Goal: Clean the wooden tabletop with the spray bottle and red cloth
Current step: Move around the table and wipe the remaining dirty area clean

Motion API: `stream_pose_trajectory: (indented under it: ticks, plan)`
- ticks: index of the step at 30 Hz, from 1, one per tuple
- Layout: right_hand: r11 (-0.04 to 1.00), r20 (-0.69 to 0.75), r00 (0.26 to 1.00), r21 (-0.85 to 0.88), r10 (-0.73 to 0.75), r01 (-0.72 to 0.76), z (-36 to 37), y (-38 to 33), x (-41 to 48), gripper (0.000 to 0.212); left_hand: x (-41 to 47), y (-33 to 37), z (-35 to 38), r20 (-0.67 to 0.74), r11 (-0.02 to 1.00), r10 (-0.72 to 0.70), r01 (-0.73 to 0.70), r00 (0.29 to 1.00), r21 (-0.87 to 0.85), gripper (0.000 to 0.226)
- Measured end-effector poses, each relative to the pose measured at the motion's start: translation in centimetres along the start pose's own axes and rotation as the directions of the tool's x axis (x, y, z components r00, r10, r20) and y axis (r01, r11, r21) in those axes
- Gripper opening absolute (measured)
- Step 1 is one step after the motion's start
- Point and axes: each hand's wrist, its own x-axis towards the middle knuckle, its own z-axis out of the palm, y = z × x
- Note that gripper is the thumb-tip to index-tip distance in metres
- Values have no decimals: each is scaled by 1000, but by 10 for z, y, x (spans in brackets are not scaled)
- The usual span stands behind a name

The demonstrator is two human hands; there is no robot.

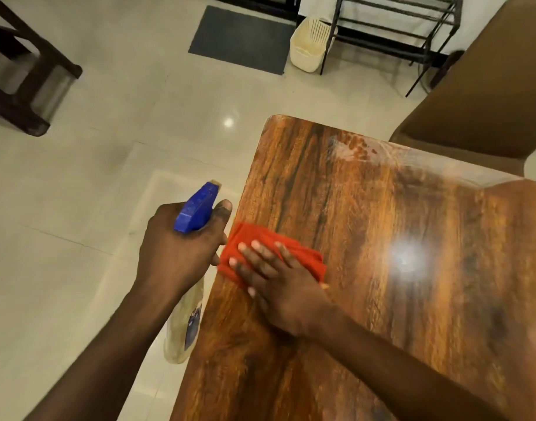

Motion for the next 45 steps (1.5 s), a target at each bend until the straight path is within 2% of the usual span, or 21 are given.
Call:
stream_pose_trajectory:
  ticks: [4,6,8,12,14,16,19,22,26,30,32,35,37,38,39,41,42,45]
  plan:
    - [999,-14,1000,-32,-23,23,32,-4,-68,64,11,3,6,49,1000,21,-21,999,2,21]
    - [996,-60,997,-75,45,-50,24,21,-76,64,15,2,10,57,1000,17,-18,998,22,21]
    - [989,-93,988,-69,125,-132,6,53,-70,64,18,-1,11,64,999,-4,2,998,41,30]
    - [942,-209,920,21,331,-334,-40,123,-12,64,19,-8,9,83,997,-38,32,996,72,43]
    - [897,-229,867,98,442,-431,-70,153,35,66,17,-9,8,89,997,-25,18,996,77,44]
    - [875,-242,842,113,483,-470,-101,171,86,66,14,-11,8,95,998,-7,0,995,70,41]
    - [893,-191,873,90,449,-440,-135,164,148,67,6,-13,7,94,998,-14,8,996,59,35]
    - [932,-167,918,22,360,-362,-138,135,175,69,-4,-13,5,87,998,-34,29,996,51,34]
    - [985,-146,979,-78,144,-157,-99,87,150,71,-13,-11,1,72,1000,-27,27,997,7,33]
    - [993,-51,998,-113,-21,15,-52,26,100,71,-16,-11,-1,82,999,-34,31,996,34,31]
    - [984,-28,993,-142,-115,110,-32,7,72,69,-17,-11,1,82,998,-29,25,996,50,41]
    - [977,-38,985,-138,-169,162,-16,6,41,63,-16,-9,8,80,998,-53,50,995,44,46]
    - [968,-22,979,-154,-202,196,-19,17,32,62,-16,-6,12,103,994,-95,100,990,-43,70]
    - [968,-24,978,-149,-207,201,-21,24,31,62,-16,-4,14,121,992,-100,109,988,-69,76]
    - [972,-34,980,-137,-197,191,-24,33,32,62,-17,-1,16,126,994,-86,93,988,-49,68]
    - [988,-67,991,-112,-115,107,-32,54,37,63,-22,4,21,129,1000,-15,16,992,-8,30]
    - [994,-92,994,-102,-55,45,-38,67,41,63,-24,7,23,124,1000,19,-18,992,-8,20]
    - [986,-181,973,-59,140,-153,-60,115,47,65,-30,14,34,155,997,61,-67,986,30,24]
